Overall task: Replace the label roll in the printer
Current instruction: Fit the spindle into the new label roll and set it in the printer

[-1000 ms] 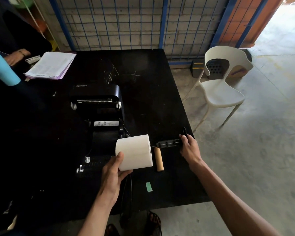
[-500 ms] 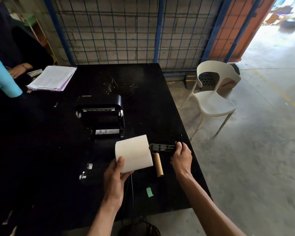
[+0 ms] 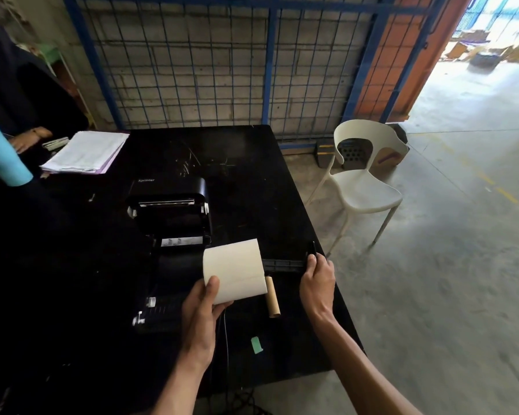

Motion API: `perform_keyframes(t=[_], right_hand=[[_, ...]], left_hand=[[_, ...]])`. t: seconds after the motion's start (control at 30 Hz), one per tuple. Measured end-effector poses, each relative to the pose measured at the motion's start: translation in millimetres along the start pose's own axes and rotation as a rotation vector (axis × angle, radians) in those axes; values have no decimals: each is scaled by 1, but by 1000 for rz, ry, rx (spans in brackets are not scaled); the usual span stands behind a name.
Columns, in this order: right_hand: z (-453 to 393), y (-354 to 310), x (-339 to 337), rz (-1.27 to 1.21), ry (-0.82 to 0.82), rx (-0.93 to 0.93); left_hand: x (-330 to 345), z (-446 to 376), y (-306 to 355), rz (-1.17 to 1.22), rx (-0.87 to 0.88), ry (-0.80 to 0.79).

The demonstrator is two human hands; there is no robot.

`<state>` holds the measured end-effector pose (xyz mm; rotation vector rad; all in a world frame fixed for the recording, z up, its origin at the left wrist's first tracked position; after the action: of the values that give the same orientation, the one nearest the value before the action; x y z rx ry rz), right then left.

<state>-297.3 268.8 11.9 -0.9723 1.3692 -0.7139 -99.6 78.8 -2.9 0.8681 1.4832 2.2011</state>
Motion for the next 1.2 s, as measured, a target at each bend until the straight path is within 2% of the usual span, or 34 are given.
perform_keyframes(t=[0.17,0.3,0.4,0.53,0.6,0.7,0.87,1.2], right_hand=[[-7,-23,5,91,-90,-139],[0,-30,29,-23,-249,-153],[18,-35,50,-115,-419,-115],[34,-33,55,-287,-496,16],[39,-30,58,-364,-588,94],[41,-29,62,-417,-683,122],[31,-25,61,-572,-711,129],[9,-8,49,-579,-534,176]], left_hand=[[2,-3,7,-101,42,-22],[1,-4,2,-64,33,24],[9,-4,-2,-61,33,40],[16,-4,-5,-55,38,66],[21,-5,-7,-67,42,62],[30,-5,-12,-90,38,48],[46,-10,-14,-139,57,36],[69,-18,-23,-181,30,-5]])
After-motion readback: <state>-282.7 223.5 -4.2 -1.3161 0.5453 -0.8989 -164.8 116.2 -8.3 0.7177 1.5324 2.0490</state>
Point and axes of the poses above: each hand's wrist, its own z-axis away from the middle knuckle, its own x-axis out of the palm, y = z × x, the point moved 10 cm from there along -z, towards the middle knuckle, and after that the axes turned 4 degrees about -x, right-handed, at the moved point
